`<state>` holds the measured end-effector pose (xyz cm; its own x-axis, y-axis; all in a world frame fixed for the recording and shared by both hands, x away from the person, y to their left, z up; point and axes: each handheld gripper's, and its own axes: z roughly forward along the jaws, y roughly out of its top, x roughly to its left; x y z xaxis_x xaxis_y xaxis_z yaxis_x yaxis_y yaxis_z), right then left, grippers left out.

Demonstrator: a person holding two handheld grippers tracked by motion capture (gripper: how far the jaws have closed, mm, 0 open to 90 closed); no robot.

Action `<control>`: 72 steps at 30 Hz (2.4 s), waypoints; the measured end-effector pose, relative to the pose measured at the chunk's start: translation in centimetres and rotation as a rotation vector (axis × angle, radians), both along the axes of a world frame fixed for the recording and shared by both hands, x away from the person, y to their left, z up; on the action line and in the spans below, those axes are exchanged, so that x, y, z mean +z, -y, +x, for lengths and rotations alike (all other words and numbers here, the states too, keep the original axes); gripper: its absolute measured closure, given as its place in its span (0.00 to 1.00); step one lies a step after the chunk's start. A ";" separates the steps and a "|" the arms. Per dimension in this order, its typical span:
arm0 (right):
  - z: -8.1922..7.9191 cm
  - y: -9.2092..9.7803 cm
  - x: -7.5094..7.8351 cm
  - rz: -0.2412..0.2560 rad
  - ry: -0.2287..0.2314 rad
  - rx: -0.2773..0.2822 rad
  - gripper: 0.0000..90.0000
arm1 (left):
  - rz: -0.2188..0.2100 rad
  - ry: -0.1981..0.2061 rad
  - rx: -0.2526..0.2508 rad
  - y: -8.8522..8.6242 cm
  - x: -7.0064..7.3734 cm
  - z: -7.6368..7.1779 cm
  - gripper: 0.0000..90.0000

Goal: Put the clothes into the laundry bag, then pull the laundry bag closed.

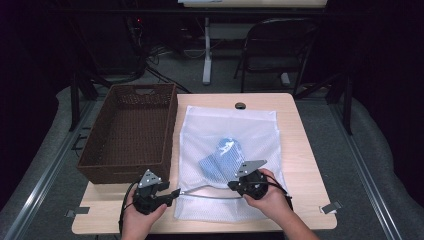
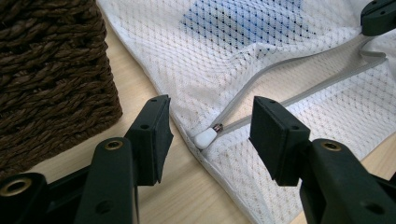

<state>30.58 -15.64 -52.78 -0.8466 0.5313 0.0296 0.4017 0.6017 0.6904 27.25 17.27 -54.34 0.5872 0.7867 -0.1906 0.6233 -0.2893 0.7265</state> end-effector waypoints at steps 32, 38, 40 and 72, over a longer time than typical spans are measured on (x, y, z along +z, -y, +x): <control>-0.7 1.5 -1.3 0.049 0.047 -0.078 0.53 | 0.028 0.038 -0.032 0.7 -0.2 1.1 0.51; -1.5 1.9 -1.1 0.056 0.052 -0.115 0.49 | -0.004 0.039 -0.046 0.9 -0.1 1.1 0.51; -1.8 2.0 -0.9 0.036 0.047 -0.120 0.50 | -0.031 0.042 -0.051 1.0 0.0 1.0 0.52; -4.1 2.3 -3.1 0.098 0.061 -0.121 0.54 | -0.027 -0.041 -0.006 0.2 -1.2 1.6 0.59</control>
